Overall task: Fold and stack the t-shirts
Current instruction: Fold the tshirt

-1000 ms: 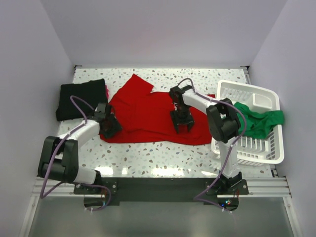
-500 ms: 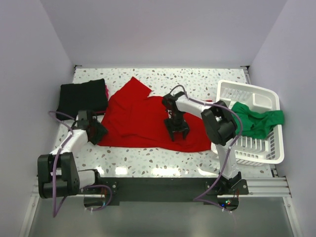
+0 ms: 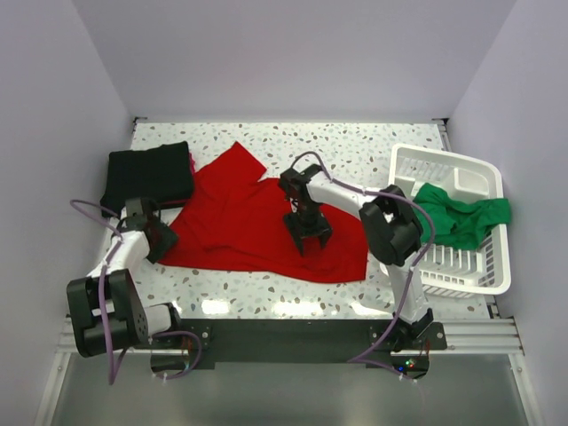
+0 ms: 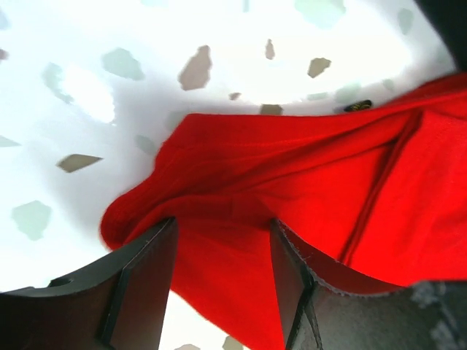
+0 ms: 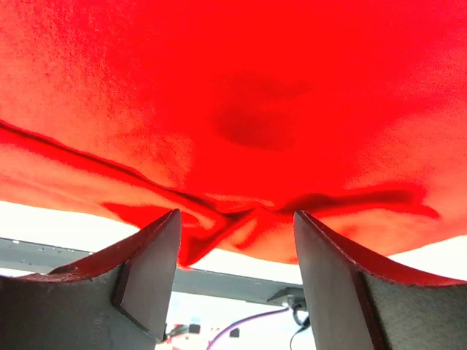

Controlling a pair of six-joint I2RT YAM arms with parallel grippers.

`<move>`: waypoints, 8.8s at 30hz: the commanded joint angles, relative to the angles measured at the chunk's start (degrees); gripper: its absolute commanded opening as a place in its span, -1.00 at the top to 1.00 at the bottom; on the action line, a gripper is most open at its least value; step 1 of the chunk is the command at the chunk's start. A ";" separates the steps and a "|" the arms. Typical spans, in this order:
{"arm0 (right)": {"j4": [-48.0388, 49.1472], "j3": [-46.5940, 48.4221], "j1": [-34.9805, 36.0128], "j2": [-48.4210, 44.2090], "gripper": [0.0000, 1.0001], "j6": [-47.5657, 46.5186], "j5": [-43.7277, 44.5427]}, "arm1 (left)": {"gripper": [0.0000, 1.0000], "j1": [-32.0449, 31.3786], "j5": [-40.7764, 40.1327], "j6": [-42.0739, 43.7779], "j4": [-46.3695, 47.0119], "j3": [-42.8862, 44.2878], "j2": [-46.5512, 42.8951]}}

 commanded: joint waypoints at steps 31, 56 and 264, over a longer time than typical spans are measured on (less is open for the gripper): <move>6.61 -12.92 -12.32 -7.68 -0.05 5.94 5.85 | -0.16 -11.43 6.24 3.32 2.83 7.17 10.32; 8.71 -10.29 -14.08 -7.59 0.07 5.15 6.47 | -0.16 -11.43 5.63 3.50 2.57 6.03 9.71; 16.10 -29.70 -9.25 -13.29 -0.35 3.56 -4.60 | -0.86 -25.40 4.40 -8.01 -1.20 -6.27 -0.30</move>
